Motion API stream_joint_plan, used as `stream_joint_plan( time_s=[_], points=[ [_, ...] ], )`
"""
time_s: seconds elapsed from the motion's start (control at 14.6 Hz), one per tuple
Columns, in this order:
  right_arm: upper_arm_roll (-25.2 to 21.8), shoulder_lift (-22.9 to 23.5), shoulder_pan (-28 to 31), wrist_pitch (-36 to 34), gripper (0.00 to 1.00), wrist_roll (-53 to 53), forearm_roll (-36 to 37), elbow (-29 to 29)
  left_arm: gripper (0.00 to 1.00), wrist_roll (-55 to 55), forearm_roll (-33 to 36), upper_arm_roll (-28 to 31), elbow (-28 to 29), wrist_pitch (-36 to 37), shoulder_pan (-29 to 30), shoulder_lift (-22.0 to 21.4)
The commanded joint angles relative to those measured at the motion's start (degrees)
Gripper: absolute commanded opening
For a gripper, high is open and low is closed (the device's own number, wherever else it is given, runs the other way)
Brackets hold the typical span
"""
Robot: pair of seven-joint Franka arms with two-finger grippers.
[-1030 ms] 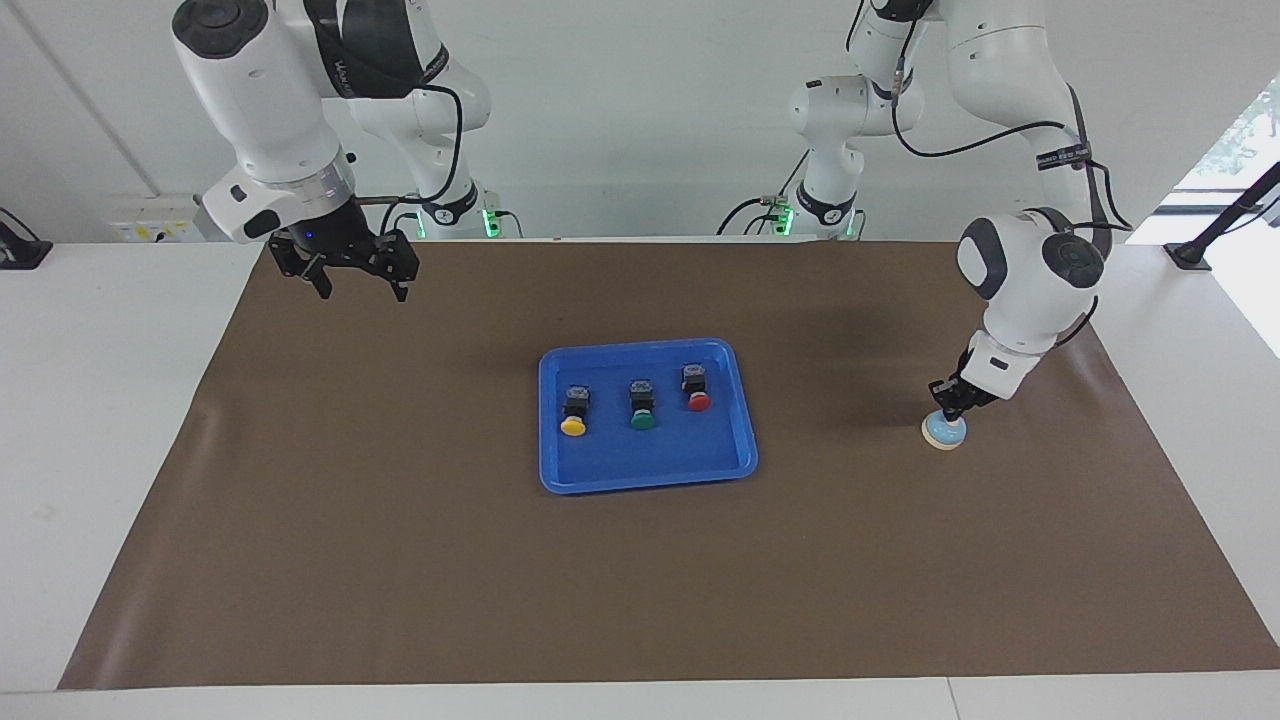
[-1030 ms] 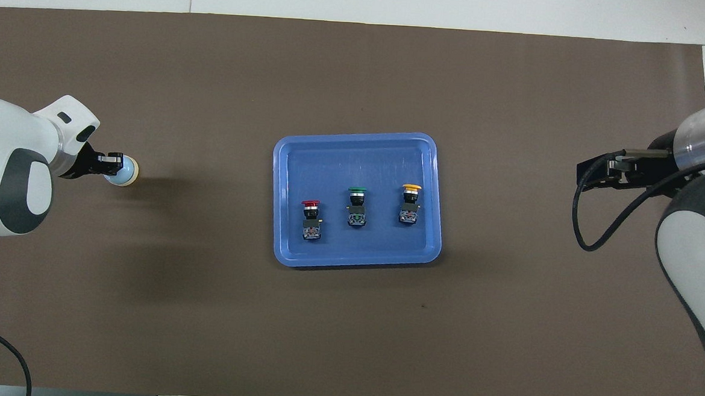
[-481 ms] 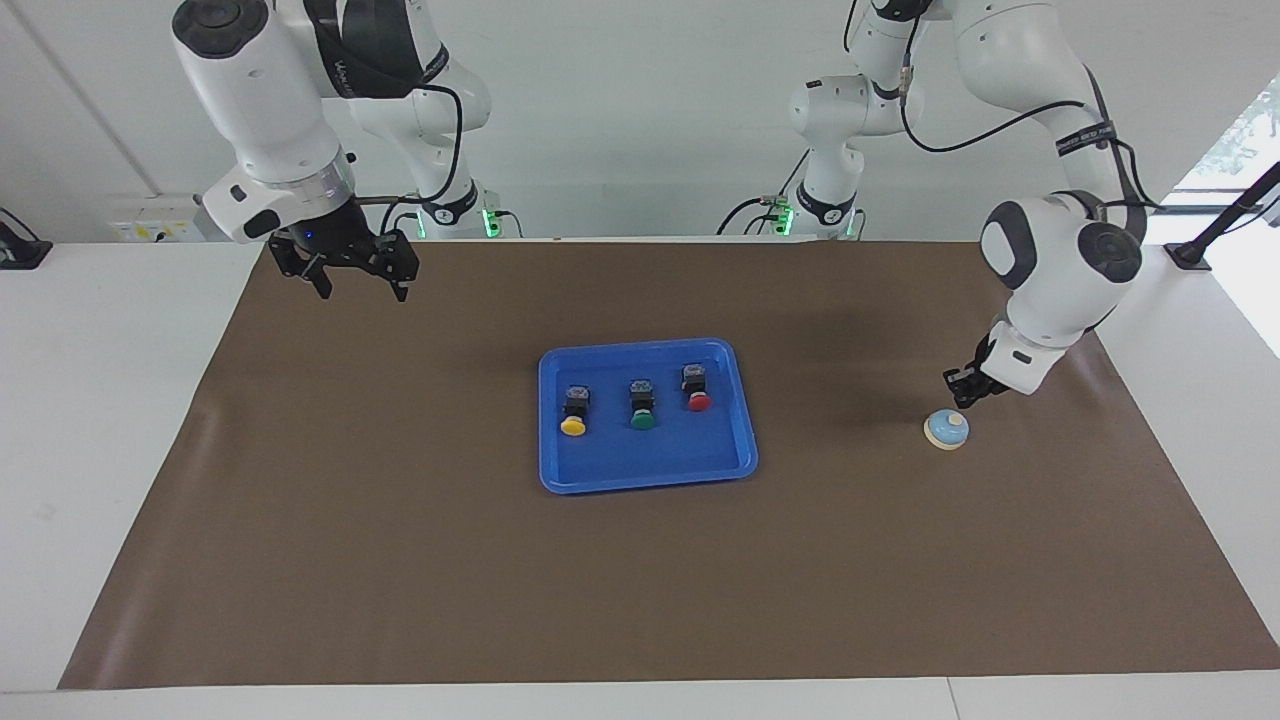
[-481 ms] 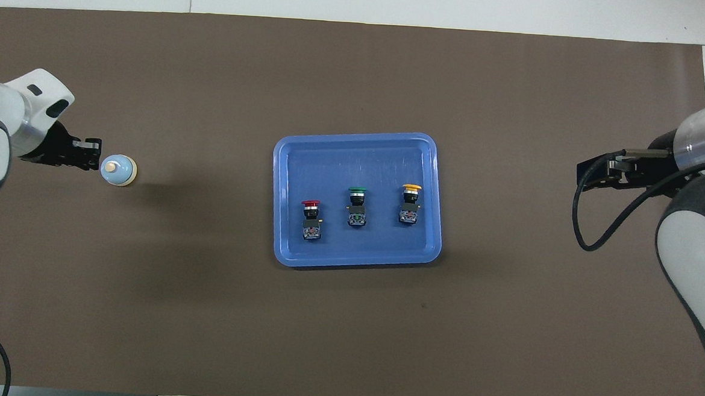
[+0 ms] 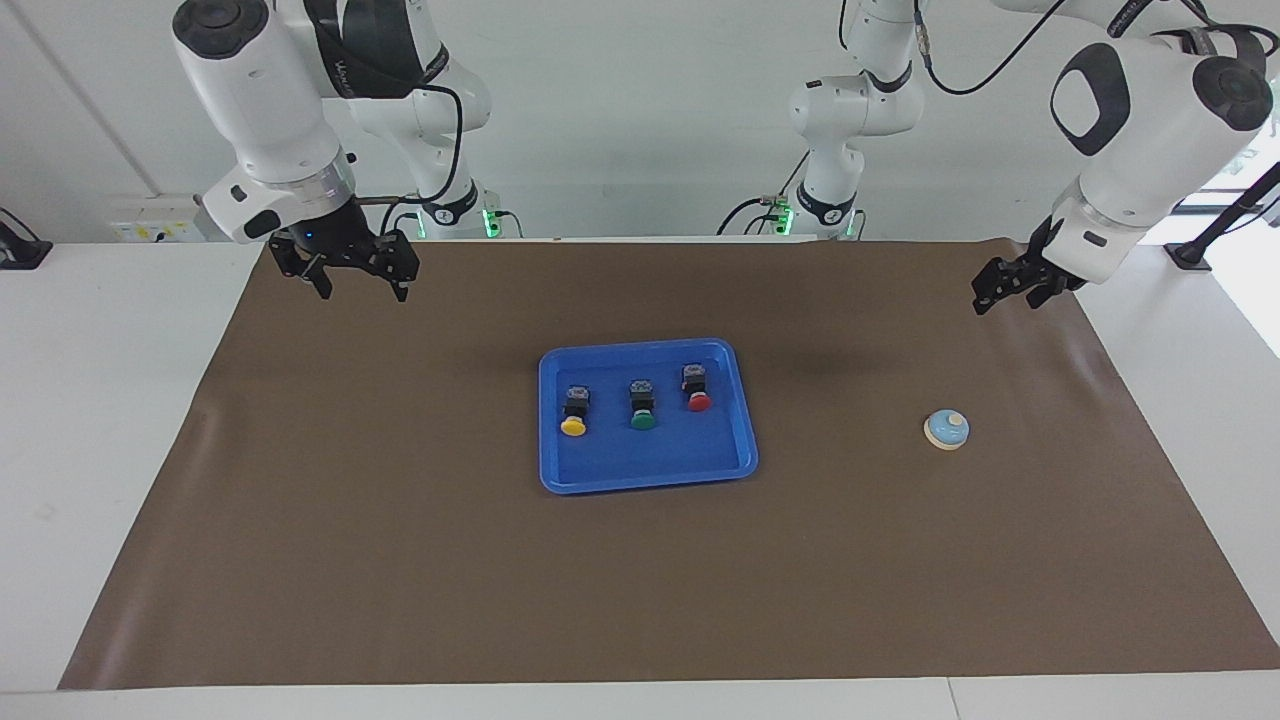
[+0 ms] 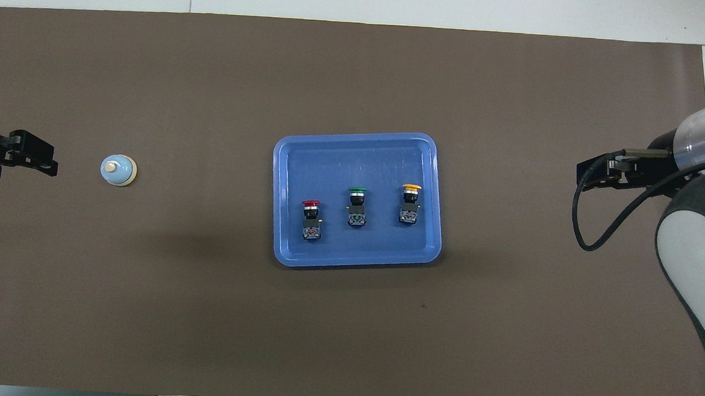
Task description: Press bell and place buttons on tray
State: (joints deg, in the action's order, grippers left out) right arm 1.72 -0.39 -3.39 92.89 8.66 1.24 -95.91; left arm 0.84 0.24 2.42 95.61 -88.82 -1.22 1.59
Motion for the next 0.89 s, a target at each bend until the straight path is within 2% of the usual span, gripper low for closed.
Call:
stream_joint_plan(
  time_s=[0.0, 0.48, 0.82],
  points=[
    [0.4, -0.8, 0.8, -0.3, 1.0, -0.7, -0.7, -0.5, 1.0, 1.3, -0.9, 0.2, 1.9, 1.2, -0.3, -0.7],
    [0.4, -0.8, 0.8, -0.3, 1.0, -0.7, -0.7, -0.5, 1.0, 1.4, -0.9, 0.1, 3.5, 0.6, -0.4, -1.2],
    [0.4, -0.7, 0.8, -0.3, 1.0, -0.7, -0.7, -0.5, 1.0, 0.7, -0.6, 0.1, 2.0, 1.8, -2.6, -0.2]
  ],
)
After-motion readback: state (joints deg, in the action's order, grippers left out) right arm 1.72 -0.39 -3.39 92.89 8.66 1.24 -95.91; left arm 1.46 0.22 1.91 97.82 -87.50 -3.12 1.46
